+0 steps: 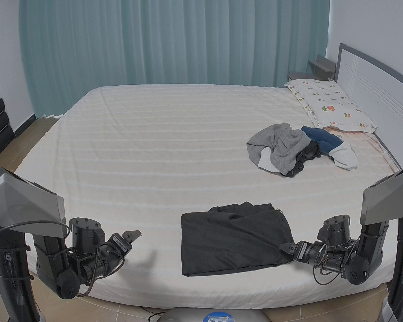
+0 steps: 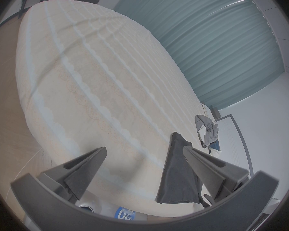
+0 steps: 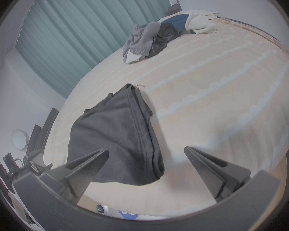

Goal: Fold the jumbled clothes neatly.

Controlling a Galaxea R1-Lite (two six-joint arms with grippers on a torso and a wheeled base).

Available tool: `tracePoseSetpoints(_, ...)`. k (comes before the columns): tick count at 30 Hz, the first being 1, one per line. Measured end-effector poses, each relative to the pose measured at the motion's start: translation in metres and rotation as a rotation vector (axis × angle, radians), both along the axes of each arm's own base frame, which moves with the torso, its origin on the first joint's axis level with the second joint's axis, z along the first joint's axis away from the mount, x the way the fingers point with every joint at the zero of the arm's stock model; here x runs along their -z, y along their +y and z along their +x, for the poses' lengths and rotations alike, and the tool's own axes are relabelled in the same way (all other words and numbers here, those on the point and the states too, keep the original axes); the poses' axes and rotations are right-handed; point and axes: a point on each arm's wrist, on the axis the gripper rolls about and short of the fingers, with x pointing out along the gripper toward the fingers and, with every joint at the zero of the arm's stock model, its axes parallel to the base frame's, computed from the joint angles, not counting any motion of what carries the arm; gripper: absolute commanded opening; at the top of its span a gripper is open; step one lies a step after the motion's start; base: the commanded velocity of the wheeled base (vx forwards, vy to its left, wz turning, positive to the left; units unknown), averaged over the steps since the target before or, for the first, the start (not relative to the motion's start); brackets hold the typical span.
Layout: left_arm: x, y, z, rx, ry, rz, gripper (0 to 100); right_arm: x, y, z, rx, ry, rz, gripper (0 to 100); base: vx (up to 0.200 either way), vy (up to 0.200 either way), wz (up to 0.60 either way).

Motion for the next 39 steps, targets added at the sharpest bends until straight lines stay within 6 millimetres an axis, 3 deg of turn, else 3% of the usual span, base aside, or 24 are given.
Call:
tracePoseSetpoints(6, -0.001, 0.0, -0.001, 0.0, 0.0, -0.003, 100, -0.008, -0.007, 0.003, 0.032, -0.029, 0.009, 100, 0.0, 0.0, 0.0)
tracePoseSetpoints(13, -0.002, 0.001, -0.002, -0.003, 0.002, -0.009, 100, -0.012, -0.009, 0.006, 0.039, -0.045, 0.018, 100, 0.0, 0.2, 0.0)
tracePoseSetpoints(39, -0.001, 0.001, -0.001, -0.002, -0.001, -0.001, 100, -0.015, -0.003, 0.022, 0.039, -0.102, 0.033, 100, 0.0, 0.0, 0.0)
